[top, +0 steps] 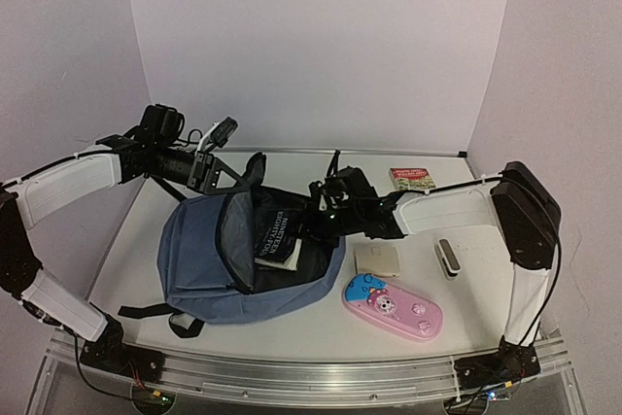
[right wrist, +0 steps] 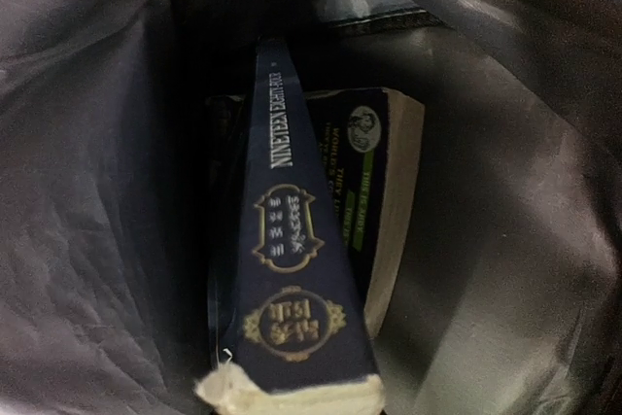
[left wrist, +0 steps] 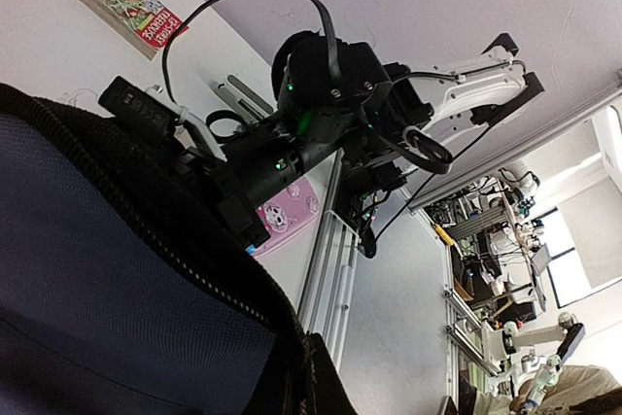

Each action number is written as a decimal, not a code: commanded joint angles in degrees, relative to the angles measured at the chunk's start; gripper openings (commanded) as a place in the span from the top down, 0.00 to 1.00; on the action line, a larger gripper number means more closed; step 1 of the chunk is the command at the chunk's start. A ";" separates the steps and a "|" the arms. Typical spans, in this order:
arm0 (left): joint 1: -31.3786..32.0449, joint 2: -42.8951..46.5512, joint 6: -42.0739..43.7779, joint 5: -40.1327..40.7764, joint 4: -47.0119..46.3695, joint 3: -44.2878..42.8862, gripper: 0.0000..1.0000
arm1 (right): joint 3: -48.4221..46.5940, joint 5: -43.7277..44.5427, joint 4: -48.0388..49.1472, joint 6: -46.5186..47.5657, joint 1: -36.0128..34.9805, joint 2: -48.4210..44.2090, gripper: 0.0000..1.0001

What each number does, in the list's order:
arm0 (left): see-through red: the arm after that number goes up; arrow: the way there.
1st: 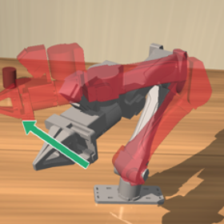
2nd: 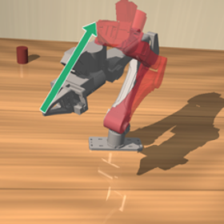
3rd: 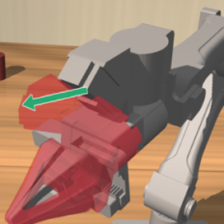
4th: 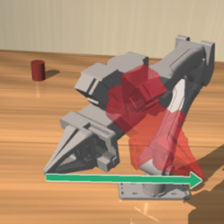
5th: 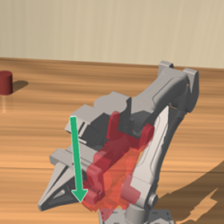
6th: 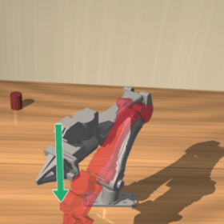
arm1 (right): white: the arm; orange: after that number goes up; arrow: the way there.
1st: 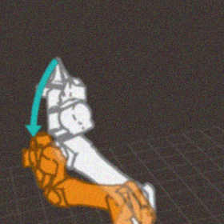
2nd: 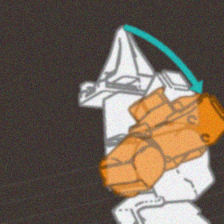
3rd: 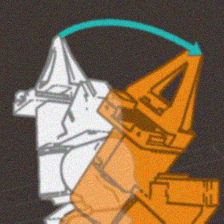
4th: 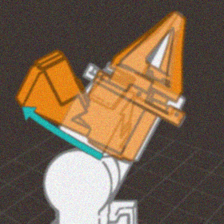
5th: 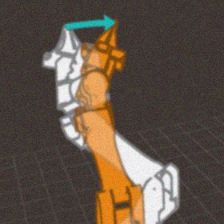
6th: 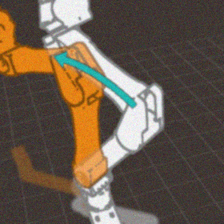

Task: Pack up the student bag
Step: Place the book in the student bag, then pick up the book from the center of the board.

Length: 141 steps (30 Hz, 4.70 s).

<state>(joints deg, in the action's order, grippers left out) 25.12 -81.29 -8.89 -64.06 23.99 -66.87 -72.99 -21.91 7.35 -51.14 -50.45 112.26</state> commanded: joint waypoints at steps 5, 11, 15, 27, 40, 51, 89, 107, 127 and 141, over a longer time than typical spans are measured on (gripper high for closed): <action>0.04 -1.66 -0.22 -4.61 -3.31 -1.53 1.00 | -9.17 -2.21 4.43 4.24 -3.73 5.72 1.00; 0.02 -2.64 -0.74 -5.37 -3.79 -2.14 1.00 | -12.21 -9.85 8.10 4.29 -4.70 9.04 1.00; 0.04 -2.87 -0.94 -5.81 -4.19 -1.99 1.00 | -10.54 -20.65 22.25 -2.72 -4.91 10.32 1.00; -0.05 -2.28 -1.22 -4.19 -4.16 -1.64 1.00 | -13.17 0.75 5.06 7.03 -5.98 11.09 0.77; -3.79 2.74 -2.09 -1.88 -5.18 0.85 1.00 | -6.21 13.23 -3.09 11.21 -6.32 0.50 0.42; -3.85 2.02 -1.84 -2.16 -4.47 0.76 1.00 | -10.52 16.20 -9.34 8.28 -8.11 7.23 0.50; -3.86 10.00 -23.39 27.45 -7.35 8.56 1.00 | -10.10 41.80 -27.06 6.08 -5.13 6.20 0.40; -4.03 18.07 -39.48 39.14 -17.01 35.58 1.00 | -3.88 31.18 -23.64 15.40 -1.54 -11.82 0.29; -6.87 18.83 -32.71 48.92 -2.17 24.12 0.13 | -9.45 36.57 -37.34 23.95 8.14 -27.90 0.02; -24.98 10.47 -9.30 46.86 8.61 4.18 0.06 | -18.14 42.58 -41.95 33.48 26.72 -0.37 0.02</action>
<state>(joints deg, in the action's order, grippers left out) 2.94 -67.35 -25.18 -21.24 30.02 -59.01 -86.03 15.53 -32.14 -21.62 -25.89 105.09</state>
